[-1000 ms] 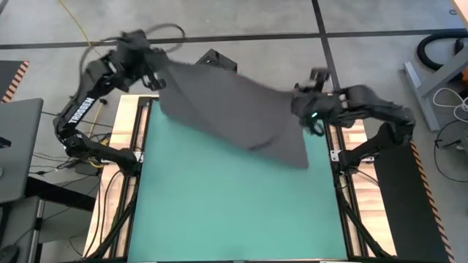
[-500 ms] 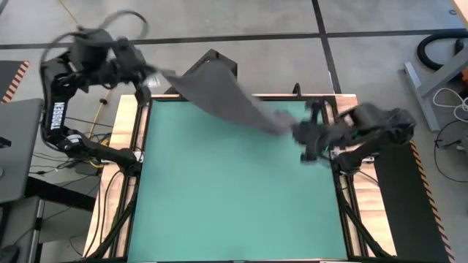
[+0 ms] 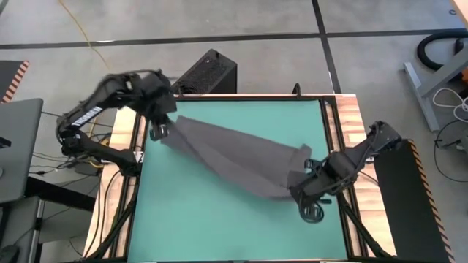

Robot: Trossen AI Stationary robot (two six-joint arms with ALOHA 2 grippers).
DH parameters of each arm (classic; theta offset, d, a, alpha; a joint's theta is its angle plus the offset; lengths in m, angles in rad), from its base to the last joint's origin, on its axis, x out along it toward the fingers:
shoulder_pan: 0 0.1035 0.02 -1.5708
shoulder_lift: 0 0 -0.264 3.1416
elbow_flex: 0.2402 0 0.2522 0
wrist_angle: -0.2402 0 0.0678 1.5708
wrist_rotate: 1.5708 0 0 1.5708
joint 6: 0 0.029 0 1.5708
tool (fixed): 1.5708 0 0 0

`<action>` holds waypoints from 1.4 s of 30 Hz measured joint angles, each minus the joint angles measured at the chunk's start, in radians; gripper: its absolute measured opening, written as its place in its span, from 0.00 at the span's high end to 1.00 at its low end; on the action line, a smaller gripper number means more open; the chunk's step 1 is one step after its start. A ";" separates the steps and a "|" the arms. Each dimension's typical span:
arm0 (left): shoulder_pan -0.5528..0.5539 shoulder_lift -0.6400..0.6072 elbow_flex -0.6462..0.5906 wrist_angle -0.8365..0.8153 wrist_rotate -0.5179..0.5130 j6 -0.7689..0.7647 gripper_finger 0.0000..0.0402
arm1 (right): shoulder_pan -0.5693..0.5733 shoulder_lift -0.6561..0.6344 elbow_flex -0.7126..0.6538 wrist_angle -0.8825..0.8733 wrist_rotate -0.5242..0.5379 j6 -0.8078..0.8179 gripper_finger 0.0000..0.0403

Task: Roll towel
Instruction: Roll the gray towel

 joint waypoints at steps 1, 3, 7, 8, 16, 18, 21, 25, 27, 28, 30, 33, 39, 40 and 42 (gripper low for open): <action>-0.001 -0.001 -0.022 0.000 -0.066 0.023 1.00 | -0.012 0.001 -0.005 0.000 0.024 -0.004 0.98; 0.012 -0.002 -0.073 0.000 -0.216 0.065 1.00 | -0.050 -0.004 -0.015 -0.002 0.115 -0.013 0.98; 0.080 0.002 -0.159 0.002 -0.419 0.132 1.00 | -0.193 -0.008 -0.065 -0.001 0.181 -0.014 0.98; 0.101 0.005 -0.177 0.005 -0.445 0.135 1.00 | -0.236 -0.007 -0.090 -0.002 0.180 -0.016 0.98; 0.256 0.017 -0.282 0.108 -0.483 0.208 1.00 | -0.565 -0.006 -0.321 -0.001 0.099 -0.150 0.98; 0.280 0.017 -0.294 0.151 -0.479 0.231 1.00 | -0.616 -0.006 -0.363 0.000 0.075 -0.186 0.98; 0.307 0.016 -0.302 0.211 -0.455 0.258 1.00 | -0.655 -0.006 -0.401 0.019 0.025 -0.231 0.98; 0.328 0.016 -0.306 0.227 -0.394 0.264 1.00 | -0.648 -0.006 -0.408 0.065 -0.056 -0.294 0.97; 0.331 0.016 -0.306 0.225 -0.348 0.264 1.00 | -0.631 -0.006 -0.408 0.103 -0.151 -0.351 0.97; 0.331 0.016 -0.306 0.223 -0.328 0.264 1.00 | -0.621 -0.006 -0.408 0.127 -0.218 -0.385 0.97; 0.331 0.016 -0.306 0.222 -0.310 0.264 1.00 | -0.603 -0.006 -0.408 0.182 -0.326 -0.452 0.97; 0.331 0.016 -0.306 0.226 -0.311 0.264 1.00 | -0.589 -0.006 -0.408 0.222 -0.371 -0.515 0.97; 0.340 0.016 -0.306 0.272 -0.313 0.264 1.00 | -0.654 -0.006 -0.408 0.212 -0.259 -0.523 0.97; 0.343 0.016 -0.307 0.279 -0.305 0.264 1.00 | -0.671 -0.006 -0.408 0.213 -0.248 -0.523 0.97; 0.345 0.015 -0.317 0.311 -0.300 0.264 1.00 | -0.707 0.001 -0.408 0.213 -0.214 -0.523 0.97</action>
